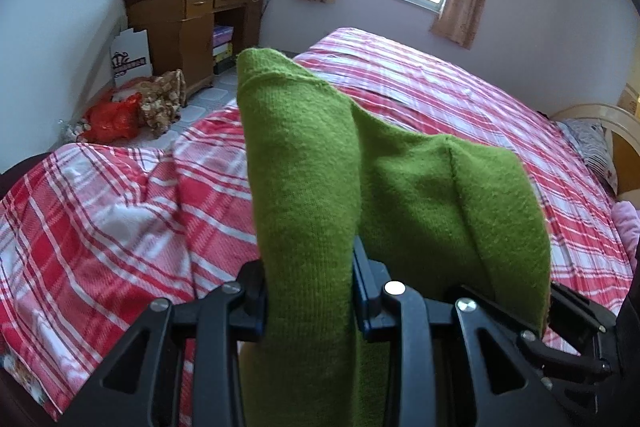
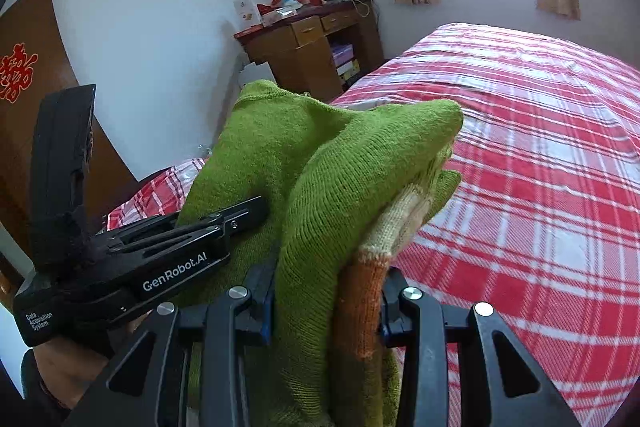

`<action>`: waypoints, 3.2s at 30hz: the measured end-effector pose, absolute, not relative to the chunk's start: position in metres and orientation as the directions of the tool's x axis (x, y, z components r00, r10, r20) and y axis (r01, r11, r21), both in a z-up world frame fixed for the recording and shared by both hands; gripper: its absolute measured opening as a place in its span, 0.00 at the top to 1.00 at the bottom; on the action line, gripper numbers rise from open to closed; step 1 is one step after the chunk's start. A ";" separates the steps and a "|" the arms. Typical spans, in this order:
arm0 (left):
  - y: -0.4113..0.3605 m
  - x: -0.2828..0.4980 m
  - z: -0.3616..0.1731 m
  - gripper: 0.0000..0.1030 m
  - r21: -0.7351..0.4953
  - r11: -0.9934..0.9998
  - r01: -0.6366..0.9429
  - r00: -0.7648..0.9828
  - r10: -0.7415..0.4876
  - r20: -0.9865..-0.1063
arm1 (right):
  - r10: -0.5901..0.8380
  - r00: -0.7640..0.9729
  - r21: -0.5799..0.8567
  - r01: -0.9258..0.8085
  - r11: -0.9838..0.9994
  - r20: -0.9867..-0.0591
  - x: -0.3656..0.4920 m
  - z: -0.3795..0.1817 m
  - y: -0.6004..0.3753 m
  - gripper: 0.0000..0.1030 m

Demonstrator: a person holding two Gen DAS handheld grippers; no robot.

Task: Fold small clothes
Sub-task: 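Carry the folded green sweater with both tools toward the bed corner, then lower the sweater bundle onto the bedspread and open both tools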

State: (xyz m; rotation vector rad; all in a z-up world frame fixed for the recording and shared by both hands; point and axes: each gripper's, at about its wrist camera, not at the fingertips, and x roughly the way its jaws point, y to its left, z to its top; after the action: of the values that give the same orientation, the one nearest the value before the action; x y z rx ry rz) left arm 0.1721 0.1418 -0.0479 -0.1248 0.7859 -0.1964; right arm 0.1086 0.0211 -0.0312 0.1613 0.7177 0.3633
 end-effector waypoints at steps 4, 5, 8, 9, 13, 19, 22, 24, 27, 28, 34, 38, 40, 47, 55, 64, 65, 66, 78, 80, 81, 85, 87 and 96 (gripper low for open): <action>0.146 0.179 -0.048 0.68 -0.173 0.978 0.116 0.699 -0.204 -0.686 | 0.393 0.691 0.273 -0.283 0.919 -0.606 0.122 -0.031 0.029 0.63; 0.148 0.181 -0.048 0.68 -0.173 0.978 0.114 0.699 -0.203 -0.685 | 0.394 0.692 0.271 -0.287 0.919 -0.605 0.123 -0.031 0.030 0.63; 0.153 0.188 -0.050 0.68 -0.175 0.978 0.111 0.700 -0.202 -0.685 | 0.397 0.693 0.265 -0.296 0.918 -0.602 0.129 -0.031 0.036 0.63; 0.154 0.191 -0.052 0.68 -0.172 0.979 0.110 0.699 -0.199 -0.686 | 0.398 0.693 0.264 -0.298 0.917 -0.601 0.133 -0.032 0.037 0.63; 0.157 0.203 -0.053 0.68 -0.175 0.979 0.106 0.697 -0.199 -0.689 | 0.399 0.692 0.265 -0.298 0.917 -0.602 0.143 -0.035 0.043 0.63; 0.163 0.220 -0.051 0.68 -0.160 0.982 0.097 0.707 -0.181 -0.683 | 0.419 0.696 0.271 -0.319 0.908 -0.584 0.158 -0.036 0.050 0.63; 0.165 0.234 -0.052 0.68 -0.148 0.985 0.086 0.712 -0.165 -0.682 | 0.422 0.700 0.270 -0.324 0.907 -0.576 0.173 -0.038 0.054 0.63; 0.166 0.244 -0.054 0.68 -0.137 0.988 0.077 0.716 -0.151 -0.681 | 0.415 0.708 0.254 -0.329 0.910 -0.571 0.183 -0.038 0.058 0.64; 0.166 0.260 -0.061 0.68 -0.117 0.991 0.059 0.710 -0.124 -0.693 | 0.404 0.716 0.232 -0.331 0.914 -0.569 0.202 -0.040 0.062 0.64; 0.165 0.262 -0.064 0.68 -0.113 0.992 0.055 0.705 -0.119 -0.699 | 0.400 0.715 0.225 -0.333 0.916 -0.573 0.209 -0.044 0.063 0.64; 0.168 0.269 -0.077 0.68 -0.096 0.995 0.035 0.692 -0.093 -0.716 | 0.370 0.707 0.232 -0.289 0.929 -0.603 0.235 -0.067 0.051 0.64; 0.169 0.274 -0.085 0.65 -0.091 0.995 0.030 0.684 -0.087 -0.724 | 0.372 0.680 0.274 -0.253 0.928 -0.632 0.249 -0.086 0.041 0.64; 0.168 0.274 -0.086 0.63 -0.087 0.996 0.026 0.686 -0.082 -0.723 | 0.391 0.666 0.311 -0.243 0.919 -0.635 0.256 -0.091 0.036 0.64; 0.179 0.290 -0.097 0.42 -0.152 0.988 -0.027 0.673 -0.095 -0.734 | 0.440 0.609 0.410 -0.199 0.890 -0.660 0.283 -0.101 0.024 0.60; 0.190 0.294 -0.103 0.33 -0.242 0.969 -0.047 0.648 -0.155 -0.745 | 0.465 0.590 0.451 -0.185 0.873 -0.660 0.291 -0.105 0.019 0.52; 0.189 0.292 -0.102 0.33 -0.222 0.974 -0.042 0.663 -0.139 -0.735 | 0.409 0.633 0.387 -0.182 0.904 -0.657 0.292 -0.065 0.008 0.46; 0.189 0.291 -0.102 0.33 -0.220 0.975 -0.041 0.665 -0.138 -0.734 | 0.398 0.621 0.377 -0.173 0.910 -0.676 0.300 -0.067 0.010 0.46; 0.190 0.291 -0.102 0.33 -0.223 0.974 -0.041 0.665 -0.140 -0.734 | 0.396 0.601 0.377 -0.165 0.912 -0.694 0.309 -0.073 0.011 0.46; 0.187 0.304 -0.107 0.29 -0.231 0.969 -0.088 0.644 -0.121 -0.756 | 0.304 0.584 0.212 -0.223 0.951 -0.753 0.355 -0.095 0.051 0.62; 0.187 0.305 -0.107 0.26 -0.219 0.971 -0.092 0.639 -0.111 -0.761 | 0.359 0.563 0.297 -0.203 0.933 -0.744 0.364 -0.099 0.038 0.62; 0.187 0.304 -0.107 0.23 -0.209 0.973 -0.098 0.640 -0.099 -0.762 | 0.369 0.562 0.307 -0.205 0.929 -0.740 0.363 -0.098 0.037 0.62; 0.188 0.301 -0.106 0.18 -0.193 0.976 -0.103 0.646 -0.082 -0.759 | 0.390 0.588 0.333 -0.209 0.919 -0.708 0.345 -0.088 0.028 0.58; 0.189 0.301 -0.107 0.17 -0.188 0.976 -0.109 0.646 -0.074 -0.760 | 0.385 0.620 0.341 -0.194 0.920 -0.684 0.326 -0.078 0.019 0.58; 0.190 0.299 -0.106 0.10 -0.178 0.976 -0.126 0.647 -0.055 -0.761 | 0.305 0.724 0.127 -0.291 0.948 -0.618 0.191 -0.053 0.027 0.59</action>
State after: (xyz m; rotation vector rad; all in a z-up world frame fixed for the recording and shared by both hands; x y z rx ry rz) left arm 0.2991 0.1900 -0.1064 -0.2229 0.8682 0.0408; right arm 0.1913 0.0267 -0.0533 0.0211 0.6860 0.3292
